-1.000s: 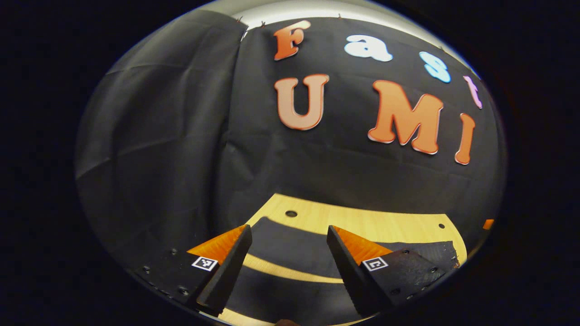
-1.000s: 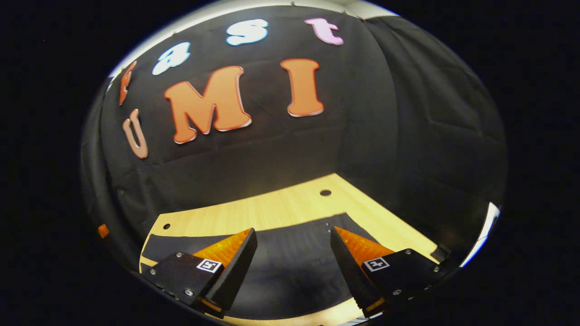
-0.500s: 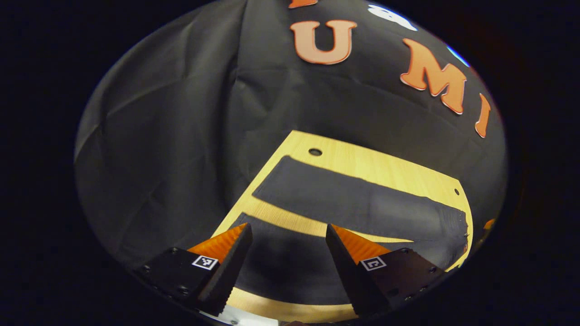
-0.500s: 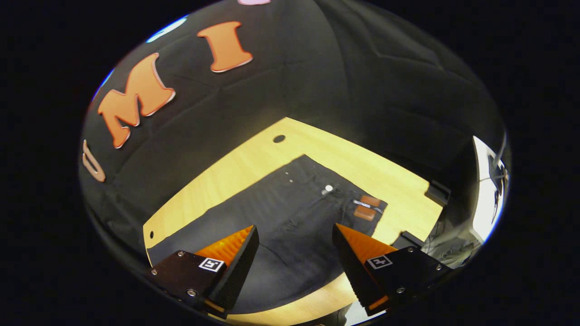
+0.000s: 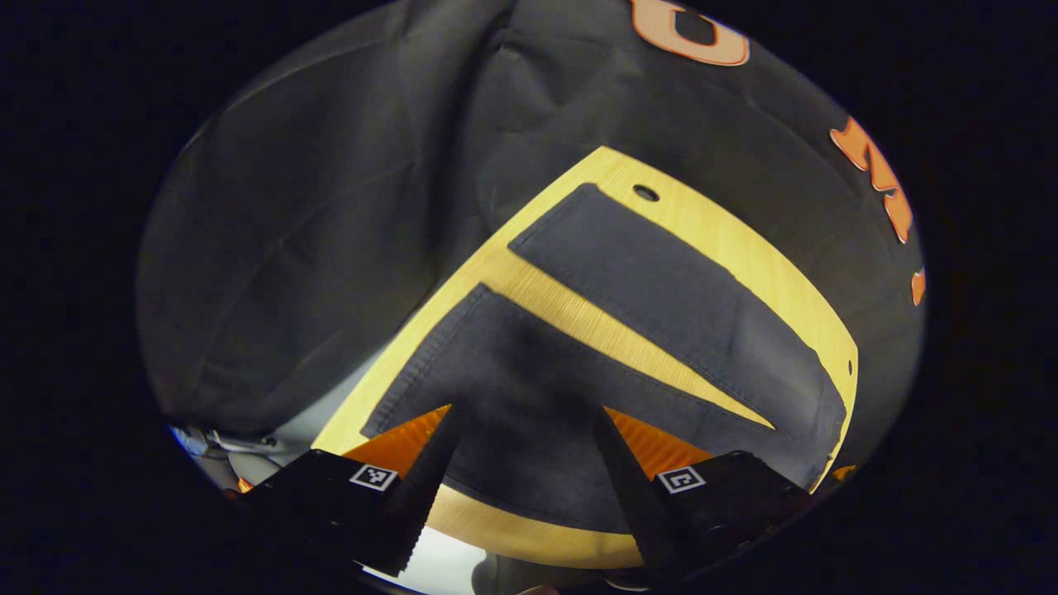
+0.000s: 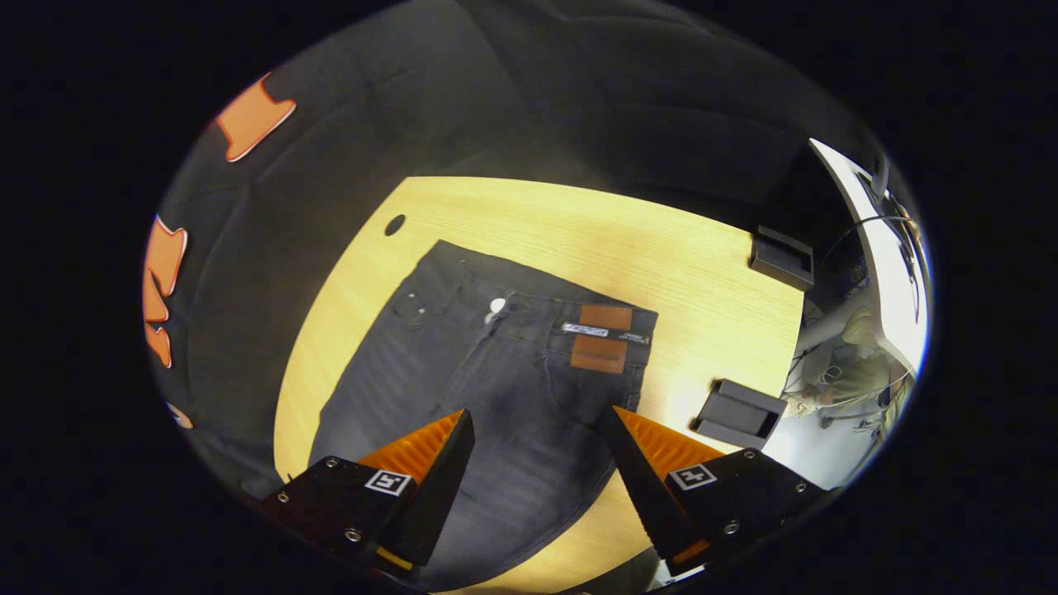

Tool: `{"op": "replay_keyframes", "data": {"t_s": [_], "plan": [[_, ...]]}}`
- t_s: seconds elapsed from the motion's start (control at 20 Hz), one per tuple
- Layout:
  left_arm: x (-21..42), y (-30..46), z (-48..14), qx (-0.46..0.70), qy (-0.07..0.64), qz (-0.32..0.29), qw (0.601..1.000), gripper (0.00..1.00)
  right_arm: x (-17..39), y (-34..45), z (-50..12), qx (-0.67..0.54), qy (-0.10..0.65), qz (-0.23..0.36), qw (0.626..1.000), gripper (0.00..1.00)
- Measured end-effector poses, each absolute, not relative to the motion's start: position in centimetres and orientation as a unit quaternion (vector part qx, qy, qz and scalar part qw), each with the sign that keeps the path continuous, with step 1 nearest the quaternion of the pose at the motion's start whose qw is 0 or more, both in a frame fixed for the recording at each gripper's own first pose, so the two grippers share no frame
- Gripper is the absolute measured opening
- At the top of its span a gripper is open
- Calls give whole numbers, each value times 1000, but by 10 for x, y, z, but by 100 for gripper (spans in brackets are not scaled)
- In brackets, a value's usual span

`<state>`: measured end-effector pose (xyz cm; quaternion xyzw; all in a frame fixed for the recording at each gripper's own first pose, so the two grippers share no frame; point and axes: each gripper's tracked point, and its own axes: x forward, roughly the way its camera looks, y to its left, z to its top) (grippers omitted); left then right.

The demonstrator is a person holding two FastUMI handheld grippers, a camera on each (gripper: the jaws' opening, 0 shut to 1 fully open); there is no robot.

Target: Grasp the waist and the cuffs of the jeans and fold them to make the two legs overlap; first hold the waist and fold one-third of the jeans toward the cuffs, then hold the cuffs and fold the remaining one-third in the same direction to finish folding.

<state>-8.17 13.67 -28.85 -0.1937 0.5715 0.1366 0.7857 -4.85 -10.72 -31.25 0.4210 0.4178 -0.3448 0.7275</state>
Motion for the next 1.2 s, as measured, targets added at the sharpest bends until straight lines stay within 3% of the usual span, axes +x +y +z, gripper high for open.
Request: {"op": "replay_keyframes", "data": {"t_s": [0.6,0.95,1.05,1.15,1.2], "plan": [[-133,151,-315,-307,636,289,647,98,-59,-146,-378,408,485,-384,672,95],[-153,186,-337,-344,641,363,582,97,-57,-147,-384,388,510,-387,663,95],[-152,184,-341,-337,638,365,588,97,-59,-148,-385,379,519,-393,658,100],[-147,184,-336,-333,628,374,595,95,-59,-147,-386,360,537,-390,656,93],[-144,184,-335,-329,623,374,604,88,-58,-145,-386,361,542,-381,657,91]]}}
